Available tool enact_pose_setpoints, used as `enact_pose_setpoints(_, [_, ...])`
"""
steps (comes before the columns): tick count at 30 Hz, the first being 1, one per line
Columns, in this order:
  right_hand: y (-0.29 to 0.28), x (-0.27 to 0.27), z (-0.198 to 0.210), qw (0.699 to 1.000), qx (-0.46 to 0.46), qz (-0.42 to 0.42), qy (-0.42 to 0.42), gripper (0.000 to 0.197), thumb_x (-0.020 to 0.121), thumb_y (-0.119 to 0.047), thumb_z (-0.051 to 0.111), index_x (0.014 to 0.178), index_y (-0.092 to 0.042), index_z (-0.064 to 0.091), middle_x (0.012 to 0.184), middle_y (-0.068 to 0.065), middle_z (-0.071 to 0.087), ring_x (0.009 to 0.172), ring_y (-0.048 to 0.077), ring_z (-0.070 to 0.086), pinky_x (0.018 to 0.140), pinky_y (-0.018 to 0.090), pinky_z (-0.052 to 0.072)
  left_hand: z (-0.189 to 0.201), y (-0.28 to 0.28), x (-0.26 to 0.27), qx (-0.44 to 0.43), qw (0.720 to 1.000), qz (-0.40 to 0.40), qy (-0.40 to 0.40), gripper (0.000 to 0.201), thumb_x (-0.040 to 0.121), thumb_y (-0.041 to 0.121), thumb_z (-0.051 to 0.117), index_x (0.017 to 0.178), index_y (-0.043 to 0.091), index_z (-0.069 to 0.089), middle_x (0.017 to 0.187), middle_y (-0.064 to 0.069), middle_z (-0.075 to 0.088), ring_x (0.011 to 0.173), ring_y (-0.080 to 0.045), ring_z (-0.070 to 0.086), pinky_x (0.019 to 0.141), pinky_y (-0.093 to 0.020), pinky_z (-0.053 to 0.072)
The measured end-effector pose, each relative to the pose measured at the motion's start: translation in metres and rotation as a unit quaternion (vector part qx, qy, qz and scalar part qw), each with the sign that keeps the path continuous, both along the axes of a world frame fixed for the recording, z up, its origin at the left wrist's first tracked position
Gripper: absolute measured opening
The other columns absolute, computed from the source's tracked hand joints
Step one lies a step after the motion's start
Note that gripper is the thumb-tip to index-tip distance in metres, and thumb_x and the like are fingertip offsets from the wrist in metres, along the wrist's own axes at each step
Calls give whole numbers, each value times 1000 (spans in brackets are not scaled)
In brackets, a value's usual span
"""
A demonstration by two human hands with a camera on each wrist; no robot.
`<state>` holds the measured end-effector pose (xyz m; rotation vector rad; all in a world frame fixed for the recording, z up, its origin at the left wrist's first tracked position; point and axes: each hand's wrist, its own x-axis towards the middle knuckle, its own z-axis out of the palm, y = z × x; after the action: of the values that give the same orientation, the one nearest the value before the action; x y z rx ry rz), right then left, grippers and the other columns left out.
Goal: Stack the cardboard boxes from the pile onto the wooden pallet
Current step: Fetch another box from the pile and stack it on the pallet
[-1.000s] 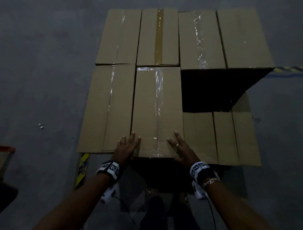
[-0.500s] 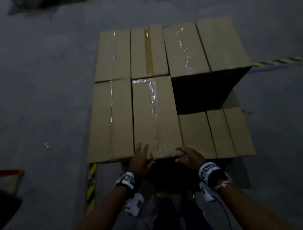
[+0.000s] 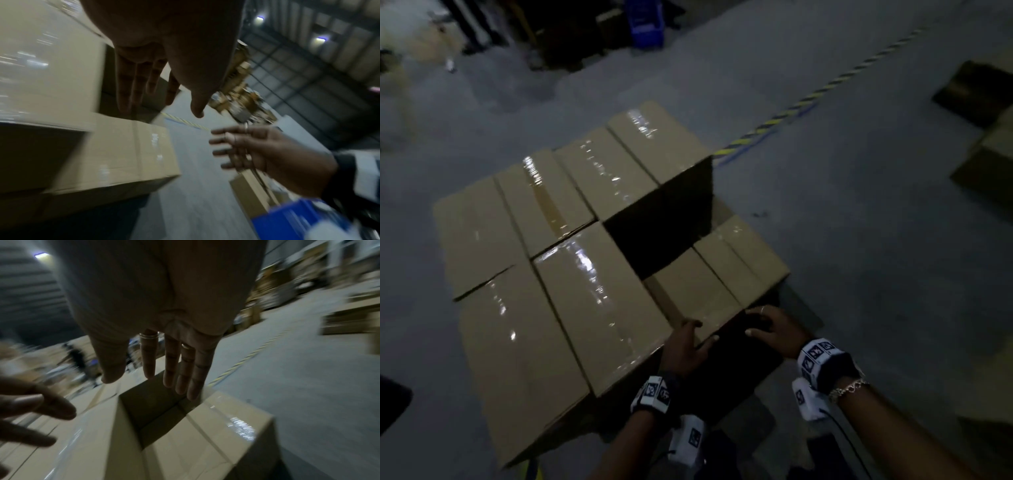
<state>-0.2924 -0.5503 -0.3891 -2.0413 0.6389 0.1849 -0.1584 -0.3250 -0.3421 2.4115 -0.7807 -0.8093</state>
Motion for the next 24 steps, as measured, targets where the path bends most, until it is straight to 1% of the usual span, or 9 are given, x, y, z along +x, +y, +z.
enact_pose_setpoints(4, [-44,-91,12,994,1,-112,-17,42,83,-37,81,122,-35,65,123,-5,66,117,13,61,101,34,50,18,-70,-44,-8,996,-77,-36,49,85,61,67,114,22,67,108,0,65,91,-20,65,78,-30,49])
enact_pose_setpoints(6, [-66,-143,14,986,-1,-168,-22,43,81,-38,82,121,-36,66,118,-8,67,114,13,63,97,28,50,27,-113,-78,-19,988,-140,-53,55,81,70,63,107,21,69,100,-2,65,92,-21,64,75,-31,49])
enact_pose_setpoints(8, [-84,-195,18,979,-10,-202,-21,47,81,-34,82,126,-31,66,114,-12,62,115,11,61,92,20,45,31,-156,-120,-51,979,-187,-59,55,80,64,70,107,17,73,100,-8,68,93,-27,65,73,-27,45])
enact_pose_setpoints(9, [-94,-223,24,977,-20,-211,-23,49,83,-32,81,129,-27,65,117,-10,59,117,11,58,93,19,43,30,-178,-145,-65,974,-208,-62,59,80,63,71,113,15,73,105,-10,68,96,-28,65,77,-26,46])
enact_pose_setpoints(11, [-111,-275,28,971,-35,-235,-26,57,86,-32,78,137,-20,58,132,-7,54,125,13,52,104,24,41,22,-218,-196,-82,963,-249,-57,73,79,72,63,123,13,68,116,-12,65,107,-32,63,88,-34,51])
enact_pose_setpoints(13, [-127,-333,27,956,-35,-290,-32,72,86,-37,77,149,-26,44,144,-9,45,132,12,45,112,32,38,12,-254,-250,-92,954,-280,-51,81,77,74,61,129,13,64,125,-13,61,113,-32,60,95,-38,51])
enact_pose_setpoints(17, [-156,-436,28,924,-28,-379,-50,84,86,-41,76,155,-33,30,157,-6,33,141,16,39,115,39,38,13,-315,-352,-88,934,-342,-54,92,75,82,53,146,23,49,150,-11,43,134,-29,47,107,-34,40])
enact_pose_setpoints(21, [-182,-524,40,880,-33,-470,-57,79,87,-37,75,154,-31,33,155,-7,35,139,15,40,114,35,38,21,-369,-428,-80,903,-418,-57,95,74,84,47,149,26,44,156,-11,36,139,-31,42,110,-40,39])
enact_pose_setpoints(24, [-200,-584,42,848,-34,-526,-50,75,87,-35,76,152,-29,38,153,-4,38,137,16,42,108,28,39,24,-410,-473,-73,880,-467,-44,89,80,75,60,152,27,39,159,-9,31,143,-31,36,111,-41,38])
